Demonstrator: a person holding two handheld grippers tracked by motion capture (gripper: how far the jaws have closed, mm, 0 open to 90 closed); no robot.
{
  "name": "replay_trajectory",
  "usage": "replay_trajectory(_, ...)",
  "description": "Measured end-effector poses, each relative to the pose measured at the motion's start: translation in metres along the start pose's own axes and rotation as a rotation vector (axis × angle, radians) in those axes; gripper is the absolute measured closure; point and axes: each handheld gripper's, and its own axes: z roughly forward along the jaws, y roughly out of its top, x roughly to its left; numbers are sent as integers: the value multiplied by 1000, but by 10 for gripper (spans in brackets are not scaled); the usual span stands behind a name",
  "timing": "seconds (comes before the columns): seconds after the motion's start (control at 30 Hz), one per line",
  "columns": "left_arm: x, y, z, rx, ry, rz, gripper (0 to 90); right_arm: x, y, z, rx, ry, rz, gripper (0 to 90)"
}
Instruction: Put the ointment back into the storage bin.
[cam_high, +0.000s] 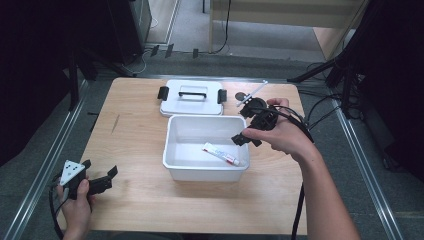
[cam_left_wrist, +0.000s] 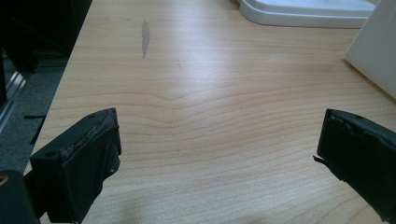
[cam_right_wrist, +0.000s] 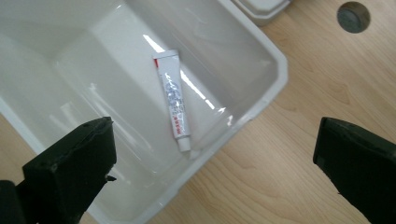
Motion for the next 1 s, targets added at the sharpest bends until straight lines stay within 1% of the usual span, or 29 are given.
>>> replay_trajectory(0.03, 0, 0, 0, 1, 0, -1, 1, -2, -2, -1, -6, -9, 6, 0)
replay_trajectory(0.1, 0, 0, 0, 1, 1, 0, 1, -5, -8, -3, -24, -27, 4, 0)
replay_trajectory(0.43, 0, 0, 0, -1, 1, -3, 1, -22, -40, -5, -82, -41, 65, 0)
replay_trajectory(0.6, 0, 0, 0, 2, 2, 2, 0, -30, -60, -5, -107, -61, 104, 0)
replay_trajectory(0.73, 0, 0, 0, 0, 1, 1, 1, -38, -77, -2, -127, -61, 137, 0)
replay_trajectory(0.8, 0, 0, 0, 1, 1, 1, 0, -41, -85, -1, -132, -71, 155, 0)
replay_trajectory(1.0, -1, 0, 0, 5, 5, 6, 1, -53, -113, 5, -169, -100, 215, 0)
